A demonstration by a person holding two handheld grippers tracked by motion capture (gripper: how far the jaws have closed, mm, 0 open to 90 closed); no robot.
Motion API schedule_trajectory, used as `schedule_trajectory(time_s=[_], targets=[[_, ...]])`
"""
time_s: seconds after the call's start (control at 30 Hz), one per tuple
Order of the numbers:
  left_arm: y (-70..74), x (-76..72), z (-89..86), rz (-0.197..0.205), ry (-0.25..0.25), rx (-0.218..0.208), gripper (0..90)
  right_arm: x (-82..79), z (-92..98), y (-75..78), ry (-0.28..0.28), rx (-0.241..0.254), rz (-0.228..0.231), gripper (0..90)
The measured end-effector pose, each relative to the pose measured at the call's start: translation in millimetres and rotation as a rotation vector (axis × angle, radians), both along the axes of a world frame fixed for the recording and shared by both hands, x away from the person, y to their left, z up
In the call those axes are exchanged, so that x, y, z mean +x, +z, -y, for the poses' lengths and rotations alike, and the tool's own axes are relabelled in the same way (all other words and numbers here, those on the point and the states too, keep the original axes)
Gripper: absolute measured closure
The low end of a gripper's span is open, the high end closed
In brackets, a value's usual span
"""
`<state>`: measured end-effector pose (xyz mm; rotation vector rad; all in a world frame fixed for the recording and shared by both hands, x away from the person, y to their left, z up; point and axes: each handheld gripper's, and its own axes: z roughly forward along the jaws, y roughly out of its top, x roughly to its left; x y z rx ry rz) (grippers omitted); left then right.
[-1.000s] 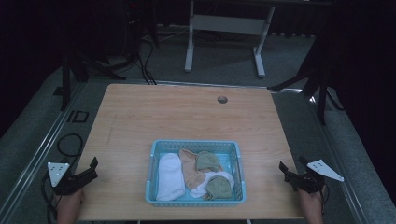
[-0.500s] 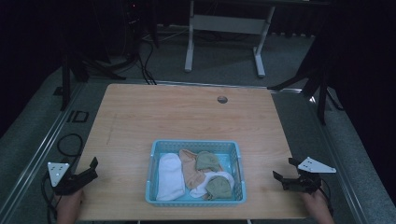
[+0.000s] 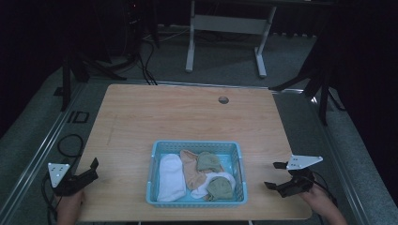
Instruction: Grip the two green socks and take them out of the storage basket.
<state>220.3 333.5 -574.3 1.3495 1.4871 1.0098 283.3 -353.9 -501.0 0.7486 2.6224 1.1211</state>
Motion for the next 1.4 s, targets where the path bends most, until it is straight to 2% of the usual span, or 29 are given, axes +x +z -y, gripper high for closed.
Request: schedule_trajectory(time_s=[0.17, 0.6, 0.8, 0.9, 1.03, 1.23, 1.4], targets=[[0.0, -0.1, -0.1, 0.000, -0.002, 0.000, 0.7, 2.4, -15.8, 4.3, 0.058, -0.036, -0.022, 12.7], [0.0, 0.0, -0.2, 0.000, -0.003, -0.002, 0.7, 2.1, -45.3, 23.6, 0.188, -0.046, -0.046, 12.7], [0.0, -0.2, -0.4, 0.001, -0.004, -0.003, 0.7, 1.5, -66.2, 36.6, 0.265, -0.049, -0.045, 12.7], [0.1, -0.4, -0.6, 0.001, -0.005, -0.004, 0.7, -0.4, -76.4, 40.0, 0.294, -0.074, -0.010, 11.7], [0.0, -0.4, -0.7, 0.001, -0.006, -0.005, 0.7, 2.0, -89.2, 43.0, 0.320, -0.080, -0.035, 11.5], [0.0, -0.3, -0.7, 0.000, -0.008, -0.006, 0.7, 5.7, -106.5, 42.4, 0.369, -0.126, -0.036, 13.0], [0.1, -0.4, -1.0, 0.000, -0.008, -0.006, 0.7, 10.4, -123.2, 35.8, 0.409, -0.169, -0.048, 13.9]])
